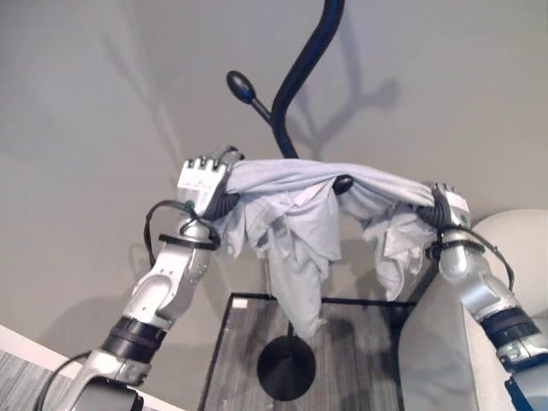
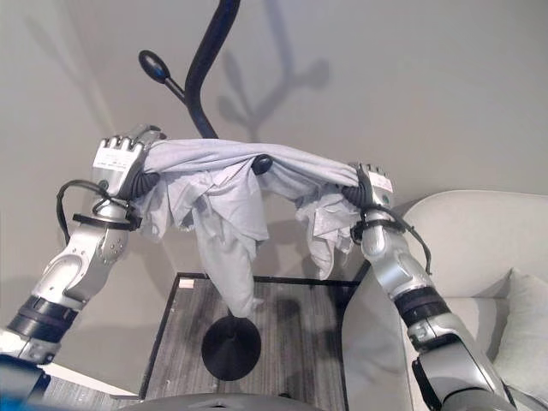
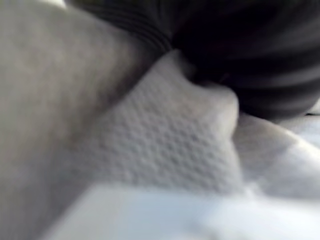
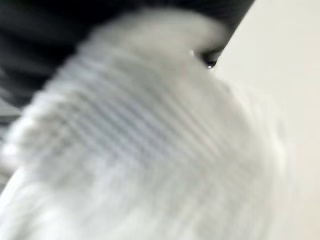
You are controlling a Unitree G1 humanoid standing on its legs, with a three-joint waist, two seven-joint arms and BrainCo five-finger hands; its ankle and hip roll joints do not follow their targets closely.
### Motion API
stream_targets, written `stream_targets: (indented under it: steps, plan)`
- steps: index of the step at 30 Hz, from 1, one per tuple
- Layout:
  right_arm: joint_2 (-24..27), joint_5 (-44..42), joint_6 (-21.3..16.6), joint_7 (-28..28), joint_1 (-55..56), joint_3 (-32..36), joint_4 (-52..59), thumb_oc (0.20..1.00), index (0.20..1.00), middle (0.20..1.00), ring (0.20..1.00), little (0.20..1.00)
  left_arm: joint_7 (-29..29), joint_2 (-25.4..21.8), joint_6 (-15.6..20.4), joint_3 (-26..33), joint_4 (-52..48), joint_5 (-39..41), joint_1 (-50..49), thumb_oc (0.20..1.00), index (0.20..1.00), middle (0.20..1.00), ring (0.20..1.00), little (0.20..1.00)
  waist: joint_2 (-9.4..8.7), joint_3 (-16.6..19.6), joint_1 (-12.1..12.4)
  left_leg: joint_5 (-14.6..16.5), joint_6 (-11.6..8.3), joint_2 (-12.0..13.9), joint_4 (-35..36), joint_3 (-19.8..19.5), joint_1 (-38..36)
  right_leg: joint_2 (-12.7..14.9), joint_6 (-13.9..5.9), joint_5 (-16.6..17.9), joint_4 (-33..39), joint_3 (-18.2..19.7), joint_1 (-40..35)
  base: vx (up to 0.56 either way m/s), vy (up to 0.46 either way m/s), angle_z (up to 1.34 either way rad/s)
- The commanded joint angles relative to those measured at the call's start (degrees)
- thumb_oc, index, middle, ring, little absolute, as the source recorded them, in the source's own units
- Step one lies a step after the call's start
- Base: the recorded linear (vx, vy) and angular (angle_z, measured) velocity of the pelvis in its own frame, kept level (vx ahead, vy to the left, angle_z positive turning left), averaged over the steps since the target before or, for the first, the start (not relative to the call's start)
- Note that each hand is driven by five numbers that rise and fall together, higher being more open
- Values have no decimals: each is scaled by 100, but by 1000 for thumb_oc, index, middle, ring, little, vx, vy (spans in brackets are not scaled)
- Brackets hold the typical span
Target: Hang the clothes on the sofa on the clothes rack.
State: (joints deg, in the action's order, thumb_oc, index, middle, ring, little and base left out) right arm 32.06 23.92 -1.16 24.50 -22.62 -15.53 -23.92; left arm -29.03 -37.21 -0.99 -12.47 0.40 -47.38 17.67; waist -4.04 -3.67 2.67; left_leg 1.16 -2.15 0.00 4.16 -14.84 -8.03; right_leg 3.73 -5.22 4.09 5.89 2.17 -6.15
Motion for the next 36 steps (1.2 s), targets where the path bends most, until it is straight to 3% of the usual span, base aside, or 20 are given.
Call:
stream_targets:
  steps: [1, 9, 15, 17, 24, 25, 26, 27, 30, 36]
  plan:
    - [319, -428, 125, 29, 310, 500, -665, 200, 200, 200, 200, 200, -117, -131, -222, 908, 482, 442, -233, 200, 200, 200, 200, 200, -147, 250, 137, 128, -60, 221, 84, 105, 301, 168, -57, -225, -89, -18, 246, 0, 0, 0]
    - [-546, -896, -236, -214, 796, 175, -902, 200, 200, 200, 200, 200, -217, 542, -31, 708, 406, 711, -864, 200, 200, 200, 200, 200, -136, 156, 104, 164, -39, 221, 84, 143, 255, 173, -48, -229, -89, 19, 235, 0, 0, 0]
    - [-1052, -1180, -460, -375, 900, -339, -990, 200, 200, 200, 200, 200, -6, 1183, 460, -313, 922, 1501, -1073, 200, 200, 200, 200, 200, -141, 67, 60, 165, -20, 212, 84, 189, 257, 209, -58, -212, -89, 59, 253, 0, 0, 0]
    - [-1234, -1224, -483, -358, 861, -575, -1090, 200, 200, 200, 200, 200, 271, 1490, 603, -805, 1275, 2138, -1152, 200, 200, 200, 200, 200, -137, 26, 32, 157, -7, 202, 84, 226, 281, 223, -66, -190, -89, 88, 288, -8, -1, -2]
    - [-1399, -1385, -469, -351, 687, -841, -1186, 200, 200, 200, 200, 200, 838, 1885, 690, -1388, 1819, 3345, -1304, 200, 200, 200, 200, 200, -119, -22, 6, 148, 10, 196, 84, 271, 321, 224, -66, -155, -89, 129, 344, -16, -7, -7]
    - [-1398, -1386, -469, -351, 686, -840, -1187, 238, 238, 238, 238, 238, 837, 1886, 694, -1390, 1825, 3348, -1299, 200, 200, 200, 200, 200, -118, -23, 7, 148, 10, 197, 84, 271, 321, 223, -66, -155, -89, 129, 345, 0, 0, 0]
    - [-1395, -1439, -449, -401, 619, -895, -1191, 573, 573, 573, 573, 573, 1075, 1949, 687, -1527, 1926, 3705, -1341, 1000, 1000, 1000, 1000, 1000, -107, -36, -1, 152, 14, 190, 84, 282, 319, 224, -72, -155, -89, 137, 346, 0, 0, 0]
    - [-1402, -1492, -439, -421, 612, -890, -1195, 1000, 1000, 1000, 1000, 1000, 1196, 1970, 678, -1584, 1920, 3837, -1381, 1000, 1000, 1000, 1000, 1000, -99, -36, -5, 155, 19, 188, 84, 286, 316, 225, -71, -155, -89, 143, 345, 0, 0, 0]
    - [-1425, -1694, -434, -482, 586, -872, -1229, 1000, 1000, 1000, 1000, 1000, 1436, 2009, 619, -1676, 1962, 4200, -1437, 1000, 1000, 1000, 1000, 1000, -73, -41, -24, 156, 24, 193, 84, 295, 303, 228, -70, -150, -89, 148, 338, 0, 0, 0]
    - [-1393, -1738, -372, -394, 650, -707, -1206, 1000, 1000, 1000, 1000, 1000, 1378, 1978, 643, -1447, 2175, 4424, -1576, 1000, 1000, 1000, 1000, 1000, -63, -28, -1, 172, 9, 203, 84, 316, 274, 237, -70, -168, -89, 150, 310, 0, 0, 0]
